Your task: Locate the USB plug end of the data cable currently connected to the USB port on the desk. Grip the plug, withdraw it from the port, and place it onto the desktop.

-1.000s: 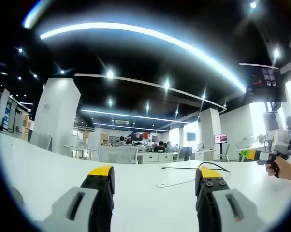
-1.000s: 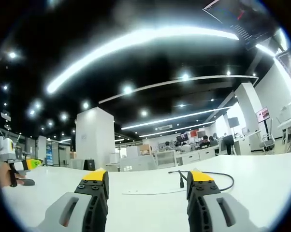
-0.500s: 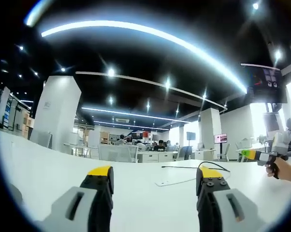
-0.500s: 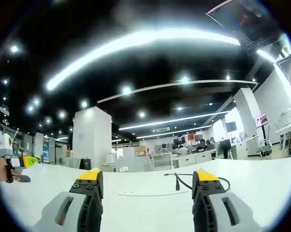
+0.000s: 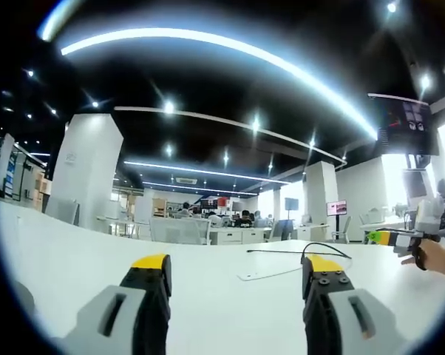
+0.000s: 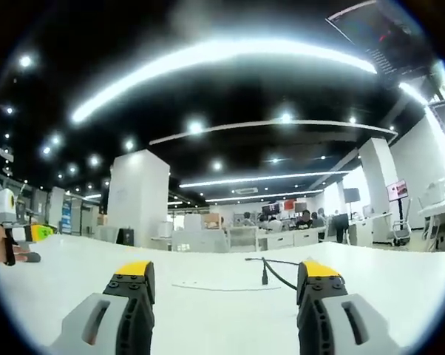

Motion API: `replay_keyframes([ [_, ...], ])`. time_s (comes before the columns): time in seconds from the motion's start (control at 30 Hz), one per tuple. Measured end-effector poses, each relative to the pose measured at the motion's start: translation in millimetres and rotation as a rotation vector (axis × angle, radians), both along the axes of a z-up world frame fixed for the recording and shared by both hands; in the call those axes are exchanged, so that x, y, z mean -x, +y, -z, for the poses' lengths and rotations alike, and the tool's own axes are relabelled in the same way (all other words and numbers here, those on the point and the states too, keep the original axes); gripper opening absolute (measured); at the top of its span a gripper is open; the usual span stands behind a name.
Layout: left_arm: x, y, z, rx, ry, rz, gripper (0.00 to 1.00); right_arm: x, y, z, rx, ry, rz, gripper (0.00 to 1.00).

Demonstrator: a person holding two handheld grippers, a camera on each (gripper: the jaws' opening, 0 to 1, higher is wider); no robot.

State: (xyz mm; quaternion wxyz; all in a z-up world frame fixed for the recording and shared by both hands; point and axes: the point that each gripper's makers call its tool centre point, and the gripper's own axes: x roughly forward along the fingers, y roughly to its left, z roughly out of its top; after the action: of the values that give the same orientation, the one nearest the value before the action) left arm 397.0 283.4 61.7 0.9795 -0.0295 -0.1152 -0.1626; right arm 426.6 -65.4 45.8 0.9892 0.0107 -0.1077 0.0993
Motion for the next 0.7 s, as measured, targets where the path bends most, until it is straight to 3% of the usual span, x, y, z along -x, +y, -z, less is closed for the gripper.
replay_keyframes([
  [0.2,-1.2,0.4,2.7,-0.002,0.014,-0.002,0.75,-2.5,-0.6,10.1,0.092,0.047,0.039,0.79],
  [0.5,-4.8,-5.9,14.0,-0.04,0.051,0.016,0.78,-0.3,4.3,9.1,0.061,0.047,0.003,0.8],
  [0.7,-3.9,-3.9,11.1,-0.027,0.035,0.01,0.76,0.8,5.5,7.7,0.043,0.044,-0.011,0.8],
])
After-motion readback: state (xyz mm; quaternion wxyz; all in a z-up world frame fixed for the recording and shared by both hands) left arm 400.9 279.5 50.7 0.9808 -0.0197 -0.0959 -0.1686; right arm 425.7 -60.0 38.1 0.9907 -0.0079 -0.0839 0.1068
